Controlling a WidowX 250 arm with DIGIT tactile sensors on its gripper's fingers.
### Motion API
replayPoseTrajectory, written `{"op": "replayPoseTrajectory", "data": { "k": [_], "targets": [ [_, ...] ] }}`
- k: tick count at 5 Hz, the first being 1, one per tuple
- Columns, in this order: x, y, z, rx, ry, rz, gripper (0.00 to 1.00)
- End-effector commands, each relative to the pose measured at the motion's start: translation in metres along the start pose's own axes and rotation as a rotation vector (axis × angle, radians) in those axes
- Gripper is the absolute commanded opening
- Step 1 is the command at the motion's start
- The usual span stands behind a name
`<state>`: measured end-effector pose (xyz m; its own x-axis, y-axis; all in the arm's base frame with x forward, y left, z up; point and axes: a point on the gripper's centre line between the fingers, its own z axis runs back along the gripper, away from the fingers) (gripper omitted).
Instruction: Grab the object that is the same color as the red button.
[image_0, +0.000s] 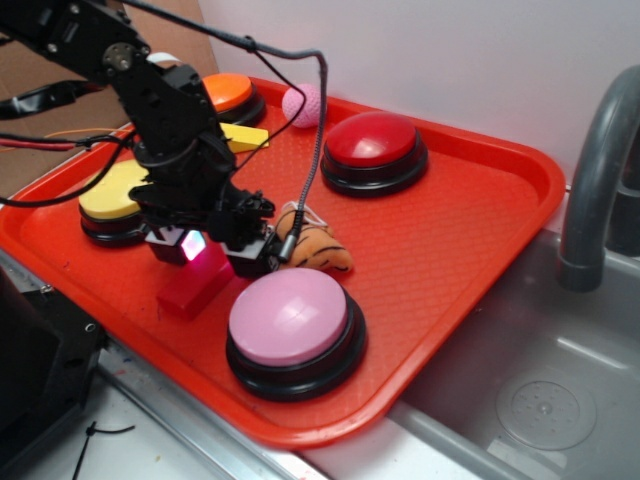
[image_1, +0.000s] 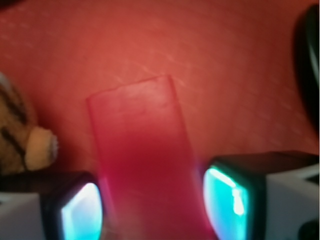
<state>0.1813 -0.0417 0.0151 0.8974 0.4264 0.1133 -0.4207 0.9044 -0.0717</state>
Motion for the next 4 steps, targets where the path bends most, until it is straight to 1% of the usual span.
{"op": "replayPoseTrajectory", "data": {
  "k": [1,2,3,4],
  "targets": [
    [0.002,0.001,0.007,0.022,0.01,0.021,0.0],
    [0.012,0.008,0.032,0.016,0.105,-0.038,0.0],
    [0.026,0.013,0.066,0.016,0.166,-0.079,0.0],
    [0.039,0.012,0.11,0.018,0.14,-0.12,0.0]
  ]
}}
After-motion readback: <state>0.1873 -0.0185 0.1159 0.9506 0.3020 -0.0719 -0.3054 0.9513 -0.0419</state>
